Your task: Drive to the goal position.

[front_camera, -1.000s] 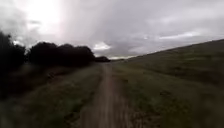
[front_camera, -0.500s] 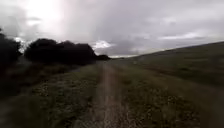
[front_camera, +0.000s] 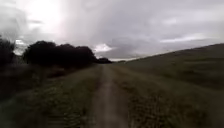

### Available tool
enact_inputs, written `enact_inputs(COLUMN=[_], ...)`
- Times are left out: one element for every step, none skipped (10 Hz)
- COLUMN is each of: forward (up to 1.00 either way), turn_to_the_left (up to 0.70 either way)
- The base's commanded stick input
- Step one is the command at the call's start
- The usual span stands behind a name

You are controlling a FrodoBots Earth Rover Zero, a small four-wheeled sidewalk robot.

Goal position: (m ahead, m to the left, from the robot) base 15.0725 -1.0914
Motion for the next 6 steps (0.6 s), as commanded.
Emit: enact_inputs(forward=[0.7, 0.7, 0.7, 0.7, 0.7, 0.7], turn_to_the_left=[0.0, 0.0, 0.0, 0.0, 0.0, 0.0])
